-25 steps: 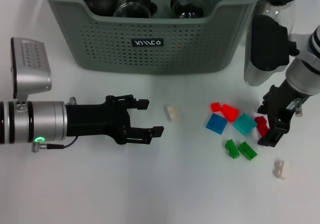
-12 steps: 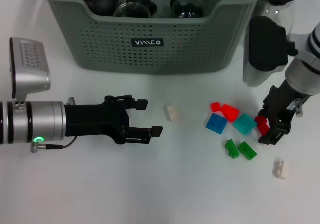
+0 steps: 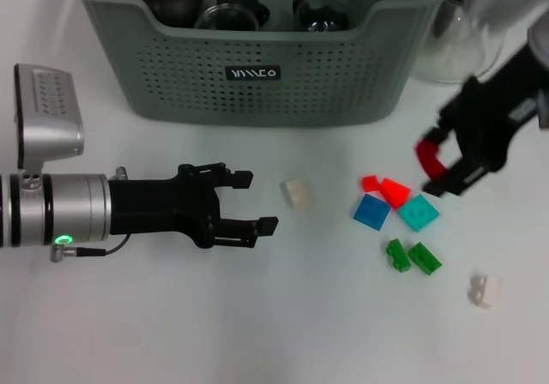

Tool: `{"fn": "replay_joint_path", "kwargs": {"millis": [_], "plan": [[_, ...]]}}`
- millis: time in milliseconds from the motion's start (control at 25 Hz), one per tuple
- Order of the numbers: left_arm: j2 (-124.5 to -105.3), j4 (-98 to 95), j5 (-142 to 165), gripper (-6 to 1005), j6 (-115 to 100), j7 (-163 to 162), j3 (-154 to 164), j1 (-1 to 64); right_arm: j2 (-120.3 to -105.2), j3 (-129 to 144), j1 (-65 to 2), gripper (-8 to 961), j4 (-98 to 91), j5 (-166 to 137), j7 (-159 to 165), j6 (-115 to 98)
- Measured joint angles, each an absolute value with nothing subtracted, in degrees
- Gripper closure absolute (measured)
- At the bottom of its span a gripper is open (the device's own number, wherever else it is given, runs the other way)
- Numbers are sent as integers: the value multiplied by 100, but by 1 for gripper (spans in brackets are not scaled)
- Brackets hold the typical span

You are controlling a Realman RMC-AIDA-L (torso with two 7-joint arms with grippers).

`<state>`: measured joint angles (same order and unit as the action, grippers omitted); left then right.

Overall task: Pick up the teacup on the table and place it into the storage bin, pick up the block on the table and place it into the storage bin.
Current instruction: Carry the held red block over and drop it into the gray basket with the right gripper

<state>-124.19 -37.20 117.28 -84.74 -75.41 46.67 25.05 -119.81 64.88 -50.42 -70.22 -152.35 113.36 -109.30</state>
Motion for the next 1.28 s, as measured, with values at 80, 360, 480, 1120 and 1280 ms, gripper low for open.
{"fn": "replay_joint_path", "kwargs": {"millis": [80, 360, 480, 1120, 1280], "plan": [[-12419, -3720, 11738, 138, -8464, -7540, 4666, 2504, -11958, 6198, -5185, 264, -7221, -14781, 11364, -11191], [-12412, -3731, 11783, 138, -8474, -7532, 4667, 2515, -11930, 5266, -5777, 264, -7196, -13799, 11543, -11065], [-12410, -3742, 11795, 138, -8484, -7538, 4667, 2514, -11886, 5017, -6005, 263, -7092, -13681, 11740, -10563], [-12401, -3764, 11804, 138, -8619, -7510, 4694, 2540, -11826, 5655, -6780, 269, -4461, -14985, 12348, -6158], [-12401, -3808, 11804, 138, -8631, -7504, 4694, 2540, -11886, 5811, -6858, 269, -3998, -15389, 12520, -5456]]}}
